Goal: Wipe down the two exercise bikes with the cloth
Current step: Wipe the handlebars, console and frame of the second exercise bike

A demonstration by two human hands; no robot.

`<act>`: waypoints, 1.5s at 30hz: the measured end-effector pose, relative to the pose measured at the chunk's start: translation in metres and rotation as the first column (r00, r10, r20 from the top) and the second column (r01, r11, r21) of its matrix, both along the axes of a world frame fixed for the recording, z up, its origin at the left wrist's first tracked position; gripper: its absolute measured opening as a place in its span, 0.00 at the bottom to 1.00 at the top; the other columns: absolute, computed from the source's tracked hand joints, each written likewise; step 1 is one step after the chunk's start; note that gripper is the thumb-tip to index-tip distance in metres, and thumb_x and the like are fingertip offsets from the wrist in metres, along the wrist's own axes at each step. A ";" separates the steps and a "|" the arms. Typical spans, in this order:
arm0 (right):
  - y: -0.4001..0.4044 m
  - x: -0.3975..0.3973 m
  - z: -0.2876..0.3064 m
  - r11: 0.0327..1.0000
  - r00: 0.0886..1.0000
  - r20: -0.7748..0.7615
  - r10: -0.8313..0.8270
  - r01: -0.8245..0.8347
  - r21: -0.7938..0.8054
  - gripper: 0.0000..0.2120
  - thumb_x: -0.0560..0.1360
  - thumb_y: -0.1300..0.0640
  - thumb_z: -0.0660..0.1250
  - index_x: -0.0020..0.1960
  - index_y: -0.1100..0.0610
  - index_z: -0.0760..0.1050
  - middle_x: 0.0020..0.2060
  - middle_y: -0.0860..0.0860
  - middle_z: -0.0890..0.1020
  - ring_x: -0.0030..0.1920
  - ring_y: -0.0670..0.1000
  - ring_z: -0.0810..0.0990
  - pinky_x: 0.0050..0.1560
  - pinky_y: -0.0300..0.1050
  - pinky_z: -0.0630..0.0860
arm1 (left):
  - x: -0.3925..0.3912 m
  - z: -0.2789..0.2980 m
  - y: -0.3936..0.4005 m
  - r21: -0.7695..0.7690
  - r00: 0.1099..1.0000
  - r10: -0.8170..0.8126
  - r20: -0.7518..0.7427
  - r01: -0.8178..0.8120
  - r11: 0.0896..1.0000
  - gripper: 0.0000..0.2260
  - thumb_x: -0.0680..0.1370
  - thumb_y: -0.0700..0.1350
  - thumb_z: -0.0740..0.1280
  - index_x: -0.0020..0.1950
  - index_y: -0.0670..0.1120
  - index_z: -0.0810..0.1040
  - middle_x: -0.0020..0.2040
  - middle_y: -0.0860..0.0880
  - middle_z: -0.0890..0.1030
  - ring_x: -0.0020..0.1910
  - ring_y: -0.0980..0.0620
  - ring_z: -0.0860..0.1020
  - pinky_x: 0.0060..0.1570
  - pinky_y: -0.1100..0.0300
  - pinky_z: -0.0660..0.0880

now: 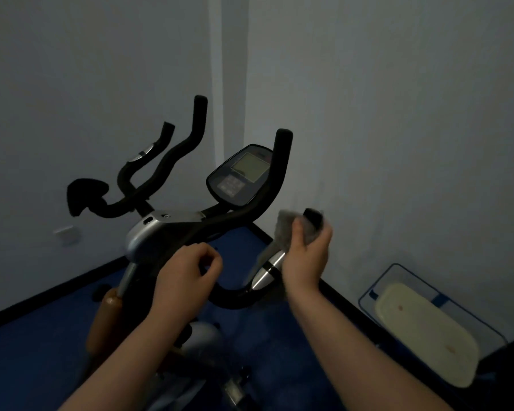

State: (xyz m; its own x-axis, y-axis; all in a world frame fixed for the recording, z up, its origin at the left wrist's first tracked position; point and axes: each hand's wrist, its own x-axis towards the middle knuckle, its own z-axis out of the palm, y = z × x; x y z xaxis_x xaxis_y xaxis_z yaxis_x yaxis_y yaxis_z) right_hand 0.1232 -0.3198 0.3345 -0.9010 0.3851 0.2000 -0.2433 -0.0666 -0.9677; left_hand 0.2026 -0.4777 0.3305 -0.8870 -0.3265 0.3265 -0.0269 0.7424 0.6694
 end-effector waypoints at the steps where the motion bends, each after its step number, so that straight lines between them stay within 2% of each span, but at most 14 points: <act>1: 0.004 -0.007 0.006 0.999 0.999 -0.051 -0.007 0.009 0.035 0.20 0.79 0.55 0.64 0.70 0.55 0.66 0.64 0.52 0.75 0.62 0.48 0.75 0.57 0.30 0.73 | 0.000 0.000 0.000 -0.005 1.000 0.000 0.000 0.000 1.000 0.03 0.75 0.48 0.68 0.41 0.55 0.78 0.39 0.58 0.77 0.40 0.62 0.75 0.37 0.66 0.68; 3: 0.003 -0.010 0.011 0.989 0.989 -0.147 -0.032 0.053 0.135 0.19 0.79 0.56 0.64 0.69 0.55 0.68 0.65 0.50 0.73 0.63 0.44 0.73 0.57 0.26 0.70 | -0.001 0.000 -0.001 0.002 1.000 0.006 -0.008 -0.006 1.000 0.03 0.75 0.48 0.68 0.41 0.55 0.78 0.39 0.58 0.77 0.39 0.62 0.75 0.37 0.65 0.70; 5: 0.004 -0.006 0.007 0.953 0.966 -0.255 -0.042 0.115 0.279 0.16 0.79 0.60 0.64 0.67 0.56 0.70 0.65 0.52 0.73 0.65 0.46 0.72 0.63 0.31 0.70 | -0.001 -0.002 -0.002 0.024 1.000 0.003 -0.022 -0.003 1.000 0.04 0.75 0.48 0.67 0.40 0.56 0.77 0.39 0.58 0.78 0.39 0.62 0.75 0.38 0.61 0.72; 9: 0.025 -0.016 0.003 0.719 0.863 -0.502 0.065 0.308 0.623 0.11 0.75 0.69 0.66 0.57 0.64 0.79 0.58 0.58 0.79 0.66 0.59 0.73 0.72 0.61 0.62 | -0.001 -0.006 -0.005 0.097 0.996 -0.003 -0.088 0.012 0.995 0.05 0.75 0.48 0.67 0.39 0.56 0.77 0.38 0.59 0.78 0.41 0.61 0.76 0.38 0.63 0.73; 13: 0.037 -0.008 0.000 0.529 0.765 -0.587 0.265 0.393 0.752 0.07 0.73 0.68 0.70 0.50 0.63 0.82 0.49 0.57 0.83 0.59 0.58 0.78 0.73 0.61 0.58 | 0.005 -0.005 -0.006 0.226 0.973 0.046 -0.225 0.007 0.974 0.06 0.76 0.45 0.67 0.40 0.55 0.77 0.38 0.56 0.78 0.39 0.59 0.77 0.37 0.71 0.70; 19: 0.042 0.014 -0.007 0.458 0.743 -0.543 0.391 0.354 0.815 0.08 0.74 0.66 0.69 0.51 0.61 0.83 0.47 0.54 0.83 0.51 0.51 0.78 0.72 0.58 0.63 | 0.022 -0.012 -0.020 -0.065 0.975 0.121 -0.186 -0.135 0.989 0.03 0.75 0.44 0.68 0.41 0.49 0.79 0.42 0.54 0.79 0.44 0.54 0.75 0.49 0.51 0.72; 23: 0.046 0.012 0.007 0.342 0.659 -0.533 0.531 0.409 0.846 0.09 0.71 0.68 0.73 0.50 0.61 0.83 0.46 0.55 0.84 0.47 0.54 0.82 0.67 0.57 0.70 | 0.022 -0.012 -0.020 -0.109 0.972 0.204 -0.116 -0.217 0.970 0.02 0.75 0.45 0.68 0.46 0.51 0.79 0.50 0.55 0.78 0.53 0.51 0.74 0.56 0.54 0.65; 31: 0.001 0.057 -0.020 0.196 0.707 -0.291 0.644 0.214 0.957 0.15 0.72 0.60 0.74 0.58 0.59 0.81 0.44 0.52 0.85 0.43 0.52 0.82 0.47 0.47 0.79 | 0.022 -0.011 -0.020 -0.137 0.973 0.205 -0.110 -0.219 0.966 0.02 0.74 0.45 0.69 0.44 0.53 0.79 0.48 0.56 0.79 0.51 0.51 0.75 0.51 0.58 0.60; 34: -0.019 0.064 -0.013 0.188 0.802 -0.136 0.582 0.029 0.982 0.15 0.75 0.49 0.69 0.57 0.56 0.77 0.46 0.51 0.84 0.47 0.50 0.79 0.55 0.51 0.76 | 0.025 -0.012 -0.023 -0.084 0.977 0.167 -0.132 -0.179 0.980 0.02 0.74 0.44 0.69 0.45 0.52 0.79 0.46 0.55 0.79 0.49 0.52 0.75 0.52 0.59 0.62; 36: -0.014 0.058 -0.004 0.139 0.817 -0.087 0.570 0.008 0.990 0.14 0.78 0.44 0.60 0.51 0.53 0.76 0.46 0.48 0.83 0.53 0.46 0.75 0.71 0.53 0.62 | 0.030 -0.015 -0.029 -0.080 0.978 0.134 -0.163 -0.148 0.986 0.02 0.75 0.44 0.68 0.45 0.50 0.78 0.45 0.54 0.78 0.47 0.52 0.75 0.51 0.56 0.68; 38: 0.000 0.049 0.003 0.046 0.815 -0.052 0.577 0.031 0.998 0.17 0.80 0.45 0.54 0.48 0.51 0.78 0.46 0.46 0.83 0.56 0.46 0.76 0.76 0.54 0.48 | 0.036 -0.023 -0.036 -0.081 0.968 0.163 -0.189 -0.181 0.980 0.01 0.75 0.46 0.68 0.44 0.50 0.78 0.43 0.54 0.78 0.45 0.52 0.74 0.47 0.57 0.66; 39: 0.007 0.048 0.003 0.006 0.815 -0.027 0.579 0.029 1.000 0.17 0.80 0.45 0.53 0.48 0.51 0.79 0.45 0.45 0.83 0.55 0.47 0.77 0.76 0.54 0.49 | 0.039 -0.026 -0.038 -0.060 0.962 0.196 -0.191 -0.211 0.976 0.03 0.75 0.48 0.68 0.43 0.50 0.78 0.43 0.54 0.78 0.45 0.52 0.74 0.46 0.57 0.65; 42: -0.002 0.056 -0.001 -0.091 0.824 0.026 0.565 0.031 0.995 0.16 0.79 0.45 0.57 0.54 0.54 0.78 0.42 0.48 0.82 0.45 0.52 0.80 0.64 0.48 0.67 | 0.042 -0.031 -0.041 0.055 0.948 0.250 -0.198 -0.244 0.968 0.05 0.75 0.50 0.68 0.42 0.50 0.77 0.42 0.54 0.78 0.46 0.52 0.74 0.48 0.53 0.69; 45: -0.035 0.061 -0.006 -0.166 0.857 0.098 0.505 -0.015 0.986 0.16 0.81 0.45 0.57 0.61 0.54 0.71 0.41 0.50 0.82 0.41 0.53 0.79 0.42 0.43 0.60 | 0.041 -0.033 -0.041 0.119 0.941 0.265 -0.213 -0.244 0.962 0.04 0.75 0.49 0.68 0.42 0.51 0.76 0.43 0.54 0.77 0.46 0.53 0.74 0.49 0.52 0.71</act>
